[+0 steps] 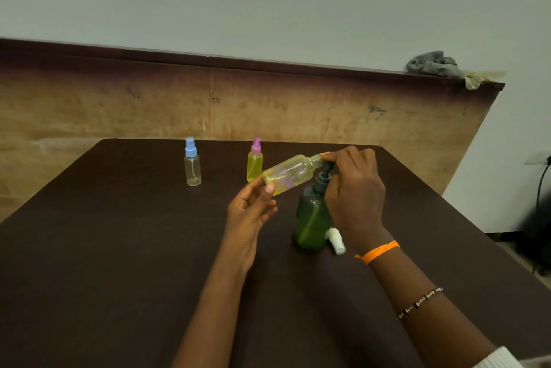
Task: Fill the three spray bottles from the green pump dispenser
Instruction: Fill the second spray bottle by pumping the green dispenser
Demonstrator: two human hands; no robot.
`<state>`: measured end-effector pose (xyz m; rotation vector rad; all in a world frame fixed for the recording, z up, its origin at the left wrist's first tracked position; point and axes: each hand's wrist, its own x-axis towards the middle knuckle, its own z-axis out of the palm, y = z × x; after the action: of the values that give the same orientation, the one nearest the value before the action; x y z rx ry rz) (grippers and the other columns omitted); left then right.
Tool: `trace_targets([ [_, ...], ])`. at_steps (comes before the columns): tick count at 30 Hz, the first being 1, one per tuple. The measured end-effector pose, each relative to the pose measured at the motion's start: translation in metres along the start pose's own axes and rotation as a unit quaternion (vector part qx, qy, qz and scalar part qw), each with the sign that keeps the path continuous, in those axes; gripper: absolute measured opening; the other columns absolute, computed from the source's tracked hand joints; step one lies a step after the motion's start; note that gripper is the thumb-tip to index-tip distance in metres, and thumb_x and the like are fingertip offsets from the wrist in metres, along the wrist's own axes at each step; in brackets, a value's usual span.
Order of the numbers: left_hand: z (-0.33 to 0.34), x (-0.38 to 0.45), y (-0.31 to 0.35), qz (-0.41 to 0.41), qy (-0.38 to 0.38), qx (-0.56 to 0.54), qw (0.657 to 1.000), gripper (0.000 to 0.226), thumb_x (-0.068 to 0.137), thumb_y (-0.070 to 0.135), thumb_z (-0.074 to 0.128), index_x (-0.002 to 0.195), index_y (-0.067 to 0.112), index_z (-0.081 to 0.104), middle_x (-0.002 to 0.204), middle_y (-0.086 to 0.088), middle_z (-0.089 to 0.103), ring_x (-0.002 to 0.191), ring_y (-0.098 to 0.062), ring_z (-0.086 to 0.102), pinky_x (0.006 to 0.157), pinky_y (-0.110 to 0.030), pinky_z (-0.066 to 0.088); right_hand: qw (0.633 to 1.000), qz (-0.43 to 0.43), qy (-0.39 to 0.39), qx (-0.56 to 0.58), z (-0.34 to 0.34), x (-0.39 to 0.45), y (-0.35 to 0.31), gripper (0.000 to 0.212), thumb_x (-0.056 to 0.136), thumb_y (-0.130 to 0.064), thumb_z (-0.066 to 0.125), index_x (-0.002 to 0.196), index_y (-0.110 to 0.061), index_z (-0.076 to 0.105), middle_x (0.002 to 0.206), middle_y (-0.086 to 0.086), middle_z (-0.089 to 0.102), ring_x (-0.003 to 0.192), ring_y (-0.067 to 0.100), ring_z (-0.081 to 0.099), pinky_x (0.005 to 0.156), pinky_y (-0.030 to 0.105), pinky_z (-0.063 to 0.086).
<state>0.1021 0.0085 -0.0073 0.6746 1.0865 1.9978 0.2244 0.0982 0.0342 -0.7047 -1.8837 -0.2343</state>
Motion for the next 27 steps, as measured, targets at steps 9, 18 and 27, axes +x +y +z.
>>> trace_targets([
  [9, -0.002, 0.004, -0.003, 0.008, 0.002, -0.001, 1.0, 0.025, 0.079, 0.022, 0.062, 0.104, 0.026, 0.064, 0.092, 0.004, 0.066, 0.068, -0.004, 0.057, 0.073, -0.02, 0.053, 0.998, 0.025, 0.056, 0.033, 0.015, -0.016, 0.0, 0.032, 0.083, 0.001, 0.04, 0.095, -0.004, 0.069, 0.085, 0.005, 0.064, 0.079, 0.017, 0.045, 0.056, 0.025, 0.041],
  [18, 0.001, 0.0, -0.002, 0.008, 0.0, 0.008, 1.0, 0.041, 0.067, 0.029, 0.066, 0.108, 0.024, 0.064, 0.09, 0.003, 0.065, 0.068, -0.004, 0.058, 0.073, -0.022, 0.053, 0.998, 0.007, 0.035, 0.058, 0.007, 0.01, 0.004, 0.034, 0.08, -0.009, 0.035, 0.075, -0.001, 0.068, 0.079, 0.008, 0.06, 0.082, 0.018, 0.04, 0.055, 0.029, 0.041],
  [27, -0.001, -0.001, -0.002, -0.001, 0.001, 0.005, 1.0, 0.05, 0.068, 0.029, 0.065, 0.117, 0.02, 0.061, 0.097, 0.002, 0.066, 0.074, -0.006, 0.058, 0.079, -0.026, 0.051, 0.998, 0.008, 0.064, 0.014, 0.011, -0.008, 0.001, 0.028, 0.086, -0.005, 0.039, 0.084, -0.003, 0.067, 0.078, 0.008, 0.057, 0.076, 0.019, 0.044, 0.049, 0.031, 0.045],
])
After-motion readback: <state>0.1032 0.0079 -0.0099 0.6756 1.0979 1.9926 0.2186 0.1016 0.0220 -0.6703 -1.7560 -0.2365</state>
